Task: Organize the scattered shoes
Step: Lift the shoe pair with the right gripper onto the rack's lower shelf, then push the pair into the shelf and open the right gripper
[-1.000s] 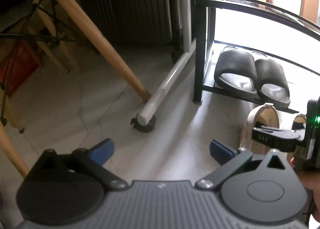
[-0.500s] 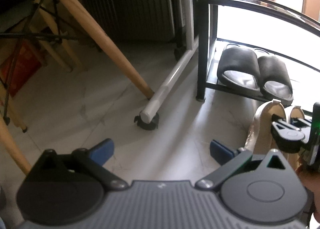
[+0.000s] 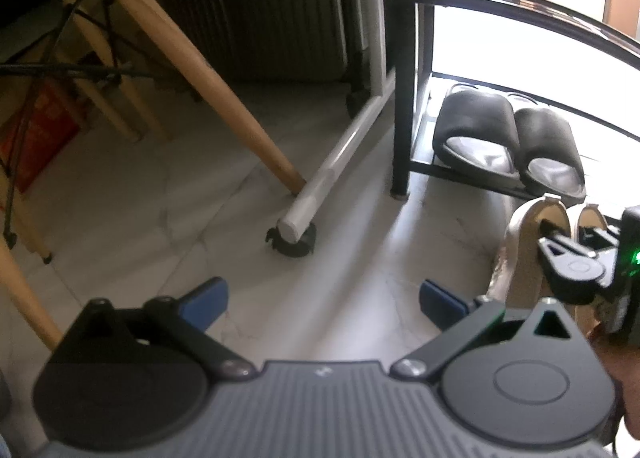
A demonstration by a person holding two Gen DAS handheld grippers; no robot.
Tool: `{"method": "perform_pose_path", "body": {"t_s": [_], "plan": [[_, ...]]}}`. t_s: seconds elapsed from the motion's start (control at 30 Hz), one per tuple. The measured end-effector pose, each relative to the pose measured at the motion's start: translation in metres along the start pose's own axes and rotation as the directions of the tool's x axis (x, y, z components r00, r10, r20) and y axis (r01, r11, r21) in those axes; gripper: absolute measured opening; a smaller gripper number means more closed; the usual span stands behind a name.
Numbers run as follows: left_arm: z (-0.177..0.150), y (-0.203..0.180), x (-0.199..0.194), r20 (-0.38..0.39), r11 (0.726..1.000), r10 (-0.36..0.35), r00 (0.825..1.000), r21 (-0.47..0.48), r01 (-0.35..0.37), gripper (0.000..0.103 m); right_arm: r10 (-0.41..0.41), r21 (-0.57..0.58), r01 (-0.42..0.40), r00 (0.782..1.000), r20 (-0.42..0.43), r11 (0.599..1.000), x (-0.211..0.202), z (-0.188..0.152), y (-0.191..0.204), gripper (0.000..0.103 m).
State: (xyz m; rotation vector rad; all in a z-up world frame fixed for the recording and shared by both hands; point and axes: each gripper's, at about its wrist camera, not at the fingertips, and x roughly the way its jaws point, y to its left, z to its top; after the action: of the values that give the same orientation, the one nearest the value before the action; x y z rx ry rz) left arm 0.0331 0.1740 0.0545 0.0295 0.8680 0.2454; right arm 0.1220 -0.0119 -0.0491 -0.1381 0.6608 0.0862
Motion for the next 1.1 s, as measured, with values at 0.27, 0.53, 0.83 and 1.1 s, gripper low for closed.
{"method": "perform_pose_path", "body": {"t_s": [0.27,0.53,0.83,1.1], "plan": [[0.0,0.0,0.001,0.005,1.0,0.002,1.0,-0.003,-0.002,0.102,-0.059,0.003,0.059,0.995,0.083,0.998,-0.04,0.004,-0.008,0.012],[-0.003,0.006,-0.006,0.015,1.0,-0.004,1.0,-0.017,0.004,0.102,-0.141,0.209,0.1,0.972,0.187,0.973,-0.094,0.026,-0.05,0.011],[-0.001,0.01,-0.007,0.008,0.998,-0.03,1.0,-0.055,0.03,0.102,-0.302,0.311,0.216,0.917,0.261,0.926,-0.099,0.052,-0.136,0.01],[0.0,0.002,-0.01,0.024,0.998,-0.061,0.998,-0.024,0.062,0.102,-0.362,0.214,0.314,0.898,0.248,0.925,-0.065,0.059,-0.194,0.01]]}}
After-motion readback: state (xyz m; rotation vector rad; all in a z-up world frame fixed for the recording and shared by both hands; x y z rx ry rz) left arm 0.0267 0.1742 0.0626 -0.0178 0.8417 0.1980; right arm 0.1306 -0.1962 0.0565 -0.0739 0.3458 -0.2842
